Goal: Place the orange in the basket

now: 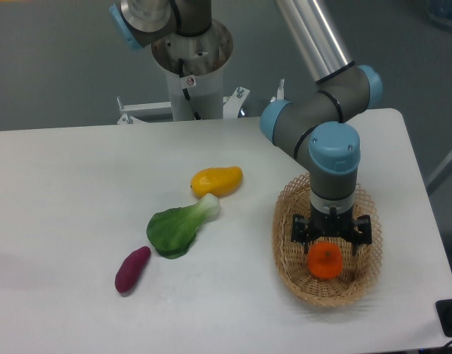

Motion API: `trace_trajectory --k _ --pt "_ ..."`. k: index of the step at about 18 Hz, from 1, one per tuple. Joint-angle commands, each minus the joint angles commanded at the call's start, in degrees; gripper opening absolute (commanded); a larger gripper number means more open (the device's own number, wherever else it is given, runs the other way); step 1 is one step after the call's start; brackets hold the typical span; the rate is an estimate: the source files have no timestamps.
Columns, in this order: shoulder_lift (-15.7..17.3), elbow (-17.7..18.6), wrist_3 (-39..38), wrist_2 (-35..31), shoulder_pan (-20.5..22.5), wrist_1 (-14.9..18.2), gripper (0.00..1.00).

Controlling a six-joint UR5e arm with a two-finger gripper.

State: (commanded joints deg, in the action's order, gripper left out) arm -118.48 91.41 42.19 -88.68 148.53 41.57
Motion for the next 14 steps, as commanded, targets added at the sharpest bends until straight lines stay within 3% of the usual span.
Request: trace_trajectory --k 11,14 --pt "2.2 0.3 0.7 0.0 0.4 0.0 1.0" --pt "2.5 0.6 4.0 -0.4 0.4 0.2 1.0"
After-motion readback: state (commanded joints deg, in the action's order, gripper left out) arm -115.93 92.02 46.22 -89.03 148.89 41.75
